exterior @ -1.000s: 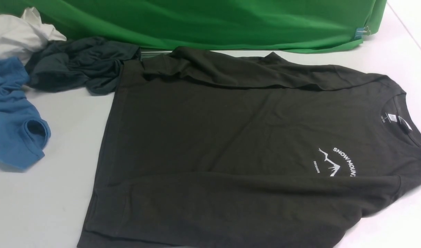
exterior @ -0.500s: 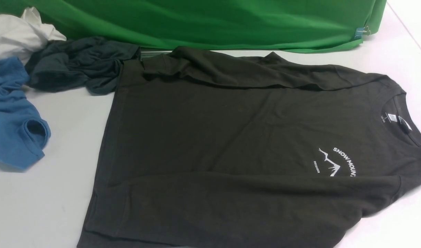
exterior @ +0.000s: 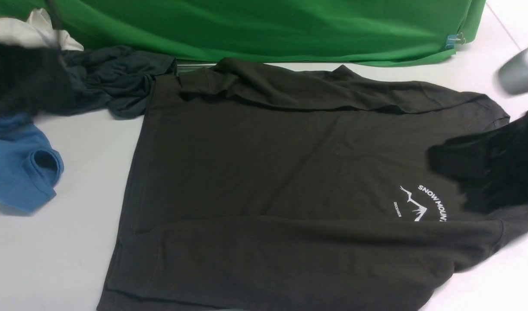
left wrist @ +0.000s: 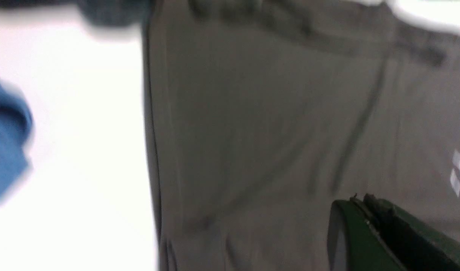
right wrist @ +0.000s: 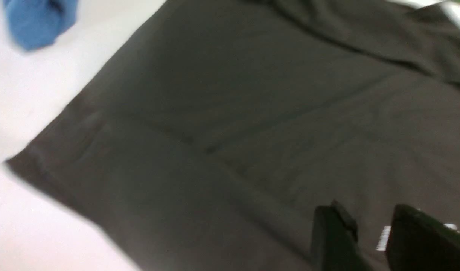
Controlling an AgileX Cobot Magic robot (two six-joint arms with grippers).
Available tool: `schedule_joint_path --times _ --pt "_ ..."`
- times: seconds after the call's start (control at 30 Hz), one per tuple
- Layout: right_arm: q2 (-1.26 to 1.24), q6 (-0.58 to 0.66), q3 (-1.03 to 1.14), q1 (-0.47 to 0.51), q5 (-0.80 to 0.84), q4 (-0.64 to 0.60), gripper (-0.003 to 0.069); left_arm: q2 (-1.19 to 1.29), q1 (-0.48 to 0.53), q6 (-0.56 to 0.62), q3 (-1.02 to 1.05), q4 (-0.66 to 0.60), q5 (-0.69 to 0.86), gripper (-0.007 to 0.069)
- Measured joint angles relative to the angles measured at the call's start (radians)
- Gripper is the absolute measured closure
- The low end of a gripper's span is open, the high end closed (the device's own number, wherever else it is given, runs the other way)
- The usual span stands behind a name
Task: Fold a long-sleeved shirt on a white desktop.
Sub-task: 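Grasp the left edge of the dark T-shirt lying flat on the table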
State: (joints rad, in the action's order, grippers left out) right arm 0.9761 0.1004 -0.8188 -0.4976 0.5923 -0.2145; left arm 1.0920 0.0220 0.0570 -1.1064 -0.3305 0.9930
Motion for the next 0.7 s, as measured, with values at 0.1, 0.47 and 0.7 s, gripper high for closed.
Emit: schedule_joint_path --times 0.1,0.47,0.7 --pt "0.003 -0.037 0.000 -0.032 -0.031 0.000 0.0419 0.050 -0.018 -0.003 0.039 -0.004 0.016 0.0580" --pt "0.055 0.003 0.000 -0.044 -0.127 0.000 0.0419 0.151 -0.059 0.012 0.209 0.086 -0.034 0.0435" --pt "0.139 0.005 0.000 -0.044 -0.085 -0.001 0.0419 0.293 -0.060 0.038 0.256 0.104 -0.158 0.0146"
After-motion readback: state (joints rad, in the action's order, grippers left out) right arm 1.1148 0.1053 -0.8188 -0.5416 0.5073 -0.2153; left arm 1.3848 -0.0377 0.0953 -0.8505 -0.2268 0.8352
